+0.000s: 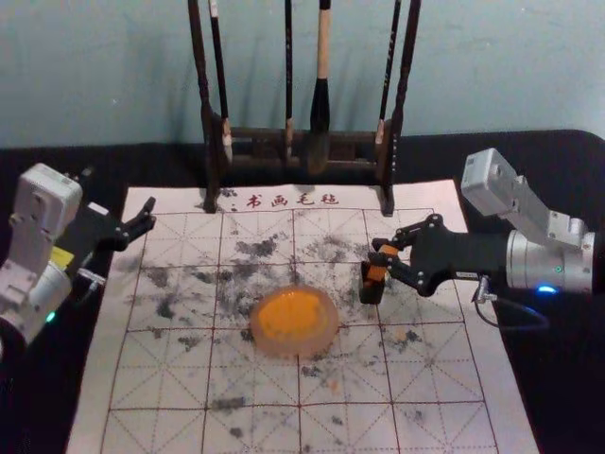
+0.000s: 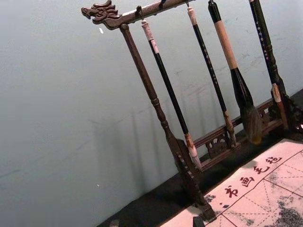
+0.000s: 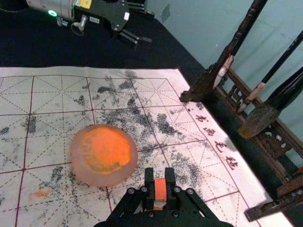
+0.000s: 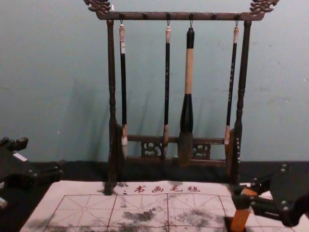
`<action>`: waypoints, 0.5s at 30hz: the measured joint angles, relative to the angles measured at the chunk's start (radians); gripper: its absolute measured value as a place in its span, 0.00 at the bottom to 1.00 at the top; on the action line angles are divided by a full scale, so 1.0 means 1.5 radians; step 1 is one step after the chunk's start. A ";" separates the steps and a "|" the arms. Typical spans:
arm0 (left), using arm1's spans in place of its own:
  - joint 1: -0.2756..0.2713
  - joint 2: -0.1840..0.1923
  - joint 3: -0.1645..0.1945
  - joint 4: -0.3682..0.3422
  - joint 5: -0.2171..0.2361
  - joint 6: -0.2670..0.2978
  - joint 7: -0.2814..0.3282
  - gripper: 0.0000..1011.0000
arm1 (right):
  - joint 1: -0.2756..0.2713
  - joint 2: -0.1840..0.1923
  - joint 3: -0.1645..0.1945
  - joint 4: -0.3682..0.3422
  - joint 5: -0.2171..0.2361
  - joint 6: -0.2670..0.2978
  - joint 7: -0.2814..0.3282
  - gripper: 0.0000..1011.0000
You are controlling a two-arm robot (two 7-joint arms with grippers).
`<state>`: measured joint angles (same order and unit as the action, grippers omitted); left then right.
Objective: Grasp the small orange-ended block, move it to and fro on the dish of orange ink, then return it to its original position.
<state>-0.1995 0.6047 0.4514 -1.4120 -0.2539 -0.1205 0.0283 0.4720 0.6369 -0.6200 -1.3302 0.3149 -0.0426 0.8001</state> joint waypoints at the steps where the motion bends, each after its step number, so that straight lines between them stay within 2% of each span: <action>1: 0.000 0.000 0.000 0.000 0.000 0.000 0.000 0.99 | 0.000 -0.001 -0.001 0.001 -0.001 0.000 0.000 0.13; 15: 0.000 0.000 0.000 0.000 0.000 0.000 0.000 0.99 | 0.008 -0.021 -0.014 0.030 -0.022 0.006 -0.003 0.13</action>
<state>-0.1995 0.6047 0.4514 -1.4120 -0.2539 -0.1205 0.0283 0.4847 0.6055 -0.6413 -1.2849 0.2819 -0.0339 0.7956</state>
